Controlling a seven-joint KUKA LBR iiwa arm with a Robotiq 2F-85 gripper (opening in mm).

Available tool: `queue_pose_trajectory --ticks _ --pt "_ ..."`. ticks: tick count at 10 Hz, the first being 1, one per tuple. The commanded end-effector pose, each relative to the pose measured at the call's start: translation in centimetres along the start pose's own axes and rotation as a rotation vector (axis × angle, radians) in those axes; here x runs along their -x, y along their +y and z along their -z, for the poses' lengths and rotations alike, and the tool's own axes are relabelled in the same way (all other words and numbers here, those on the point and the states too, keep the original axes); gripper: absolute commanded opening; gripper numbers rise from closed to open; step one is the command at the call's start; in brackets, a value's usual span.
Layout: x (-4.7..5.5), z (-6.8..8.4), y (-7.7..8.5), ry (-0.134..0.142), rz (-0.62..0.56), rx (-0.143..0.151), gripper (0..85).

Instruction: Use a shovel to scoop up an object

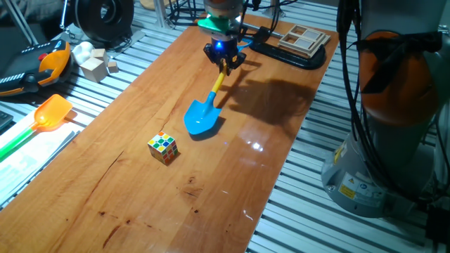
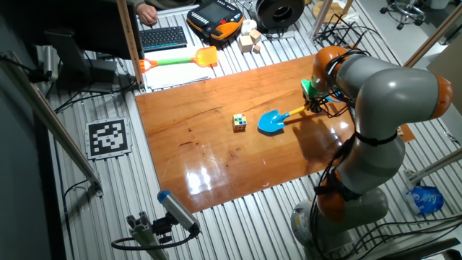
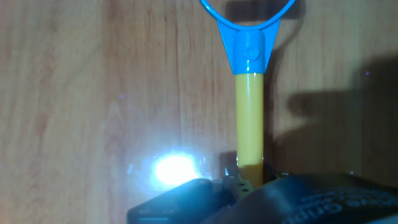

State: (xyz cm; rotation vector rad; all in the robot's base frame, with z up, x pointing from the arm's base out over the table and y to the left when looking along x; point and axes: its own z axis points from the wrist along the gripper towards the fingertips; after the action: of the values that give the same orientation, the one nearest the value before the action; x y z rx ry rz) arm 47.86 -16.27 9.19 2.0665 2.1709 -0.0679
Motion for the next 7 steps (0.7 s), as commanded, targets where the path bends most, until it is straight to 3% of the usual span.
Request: queue_pose_trajectory --ticks 1,3,5,6,7 --pt "-0.02 0.03 -0.09 -0.002 -0.001 -0.014 0.0" --pt "-0.02 0.08 -0.22 -0.006 -0.004 -0.046 0.0" --pt "-0.05 0.14 -0.21 -0.013 -0.051 -0.049 0.0" --pt "-0.06 0.15 -0.21 0.003 -0.087 -0.05 0.0" --pt "-0.15 0.11 -0.21 0.0 -0.11 -0.049 0.0"
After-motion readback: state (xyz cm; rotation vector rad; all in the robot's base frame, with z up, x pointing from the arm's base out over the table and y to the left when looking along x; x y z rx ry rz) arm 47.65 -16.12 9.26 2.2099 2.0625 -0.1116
